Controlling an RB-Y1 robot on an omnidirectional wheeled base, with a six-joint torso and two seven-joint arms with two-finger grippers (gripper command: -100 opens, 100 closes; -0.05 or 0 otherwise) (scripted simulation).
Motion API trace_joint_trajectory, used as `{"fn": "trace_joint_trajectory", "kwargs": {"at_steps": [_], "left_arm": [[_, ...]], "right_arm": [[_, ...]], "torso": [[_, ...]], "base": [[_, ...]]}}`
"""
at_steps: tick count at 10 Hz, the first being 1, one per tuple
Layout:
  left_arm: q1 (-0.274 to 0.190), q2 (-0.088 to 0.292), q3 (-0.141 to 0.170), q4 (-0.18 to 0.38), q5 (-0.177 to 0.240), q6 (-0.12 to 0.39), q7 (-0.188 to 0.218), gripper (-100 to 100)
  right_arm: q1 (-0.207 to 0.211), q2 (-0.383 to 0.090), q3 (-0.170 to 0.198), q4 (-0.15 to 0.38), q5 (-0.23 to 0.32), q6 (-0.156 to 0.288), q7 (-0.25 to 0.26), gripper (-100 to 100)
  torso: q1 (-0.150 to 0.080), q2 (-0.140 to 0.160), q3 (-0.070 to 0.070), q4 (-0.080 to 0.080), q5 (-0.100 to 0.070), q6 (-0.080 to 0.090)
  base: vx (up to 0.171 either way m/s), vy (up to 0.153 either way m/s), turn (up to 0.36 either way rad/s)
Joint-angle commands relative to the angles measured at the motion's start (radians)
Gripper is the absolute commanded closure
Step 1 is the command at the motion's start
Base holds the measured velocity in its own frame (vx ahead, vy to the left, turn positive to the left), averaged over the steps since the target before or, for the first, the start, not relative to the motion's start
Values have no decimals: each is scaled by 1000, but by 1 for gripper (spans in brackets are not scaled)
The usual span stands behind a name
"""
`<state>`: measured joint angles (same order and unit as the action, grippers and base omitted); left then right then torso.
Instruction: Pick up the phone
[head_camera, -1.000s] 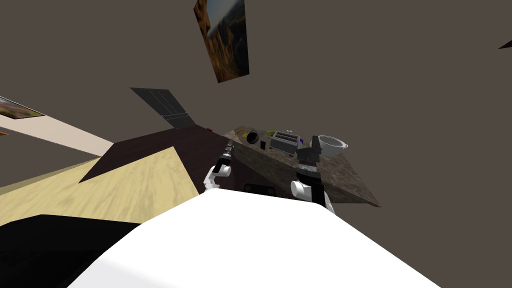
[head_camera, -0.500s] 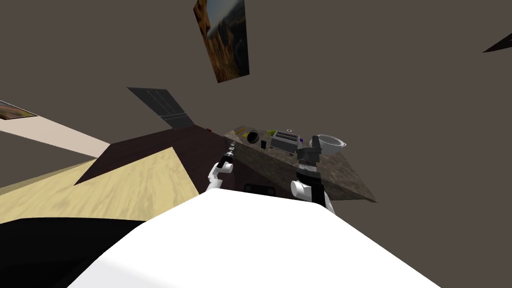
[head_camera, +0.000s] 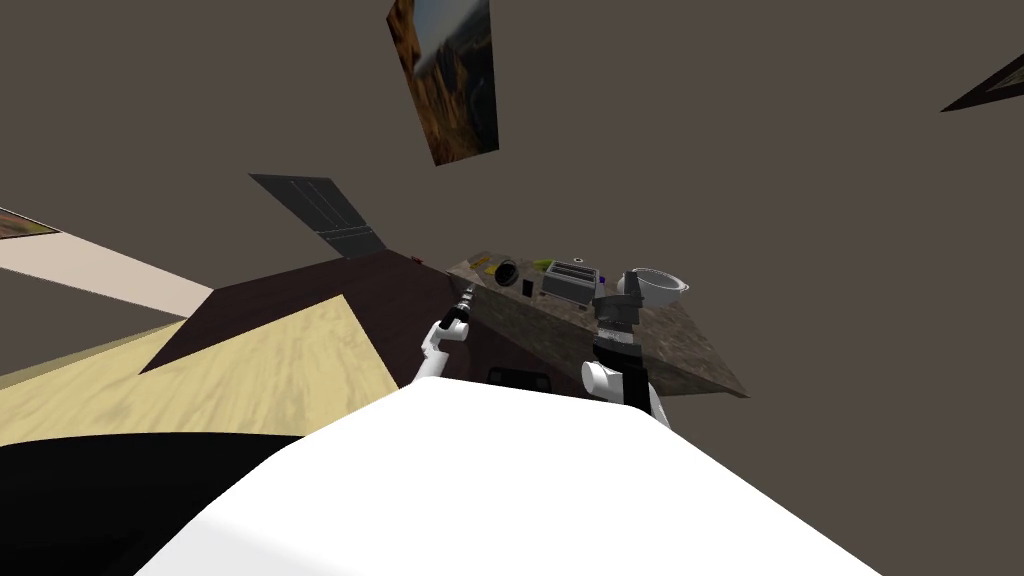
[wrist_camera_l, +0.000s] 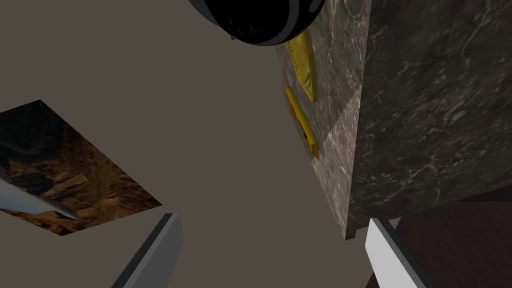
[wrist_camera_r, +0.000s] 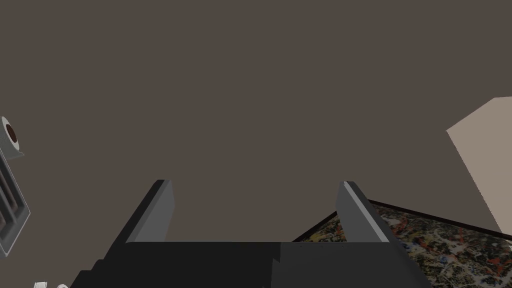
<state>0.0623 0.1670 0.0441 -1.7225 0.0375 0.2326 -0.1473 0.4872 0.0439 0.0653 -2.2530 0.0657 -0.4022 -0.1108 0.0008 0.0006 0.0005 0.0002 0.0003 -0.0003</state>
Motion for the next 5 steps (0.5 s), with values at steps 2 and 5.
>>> {"fn": "trace_joint_trajectory", "kwargs": {"at_steps": [2, 5], "left_arm": [[-58, 7, 0, 59, -1, 72, 2, -100], [-116, 11, -1, 119, -2, 146, 2, -100]], "right_arm": [[0, 0, 0, 0, 0, 0, 0, 0], [0, 0, 0, 0, 0, 0, 0, 0]], "torso": [[0, 0, 0, 0, 0, 0], [0, 0, 0, 0, 0, 0]], "base": [[-20, 18, -37], [-14, 14, -24]]}}
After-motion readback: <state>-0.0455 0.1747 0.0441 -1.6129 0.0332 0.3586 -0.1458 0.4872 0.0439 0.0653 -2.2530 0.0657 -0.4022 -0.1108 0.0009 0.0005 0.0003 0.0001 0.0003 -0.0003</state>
